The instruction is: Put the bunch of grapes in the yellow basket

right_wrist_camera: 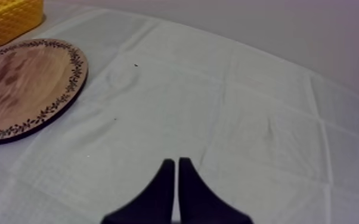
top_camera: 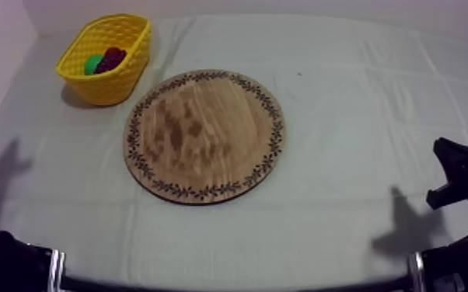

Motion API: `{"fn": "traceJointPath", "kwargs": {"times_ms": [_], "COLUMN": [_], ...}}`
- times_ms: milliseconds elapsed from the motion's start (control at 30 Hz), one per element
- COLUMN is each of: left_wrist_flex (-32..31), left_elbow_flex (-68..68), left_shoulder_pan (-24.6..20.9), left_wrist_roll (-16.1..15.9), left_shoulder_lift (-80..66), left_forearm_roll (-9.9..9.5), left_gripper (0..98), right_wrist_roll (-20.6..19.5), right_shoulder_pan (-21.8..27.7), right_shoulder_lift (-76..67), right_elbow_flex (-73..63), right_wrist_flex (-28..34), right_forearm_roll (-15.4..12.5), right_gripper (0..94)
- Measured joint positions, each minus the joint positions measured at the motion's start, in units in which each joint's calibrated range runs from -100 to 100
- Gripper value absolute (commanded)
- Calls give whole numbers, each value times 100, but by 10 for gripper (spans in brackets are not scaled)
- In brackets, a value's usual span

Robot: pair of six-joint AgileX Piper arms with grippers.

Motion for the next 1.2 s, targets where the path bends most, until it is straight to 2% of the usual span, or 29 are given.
{"fn": "traceJointPath", "kwargs": {"times_ms": [400,500,700,800,933,1200], "left_wrist_flex": [-46,-6,250,292,298,336], "left_elbow_flex": [2918,3378,3753,3791,3805,3813], "left_shoulder_pan": [83,90,30,9,5,-55], "left_wrist_roll": [-272,-435,-1081,-1322,-1491,-1453], "left_shoulder_lift": [-2963,-3521,-4277,-4434,-4469,-4474], "left_forearm_roll": [43,255,911,1094,1190,1215], "left_gripper": [0,0,0,0,0,0], "right_wrist_roll": [0,0,0,0,0,0], "right_shoulder_pan": [0,0,0,0,0,0], "right_shoulder_lift": [0,0,0,0,0,0], "right_elbow_flex": [0,0,0,0,0,0], "right_wrist_flex": [0,0,0,0,0,0], "right_forearm_roll": [0,0,0,0,0,0], "right_gripper": [4,4,4,4,4,4]}}
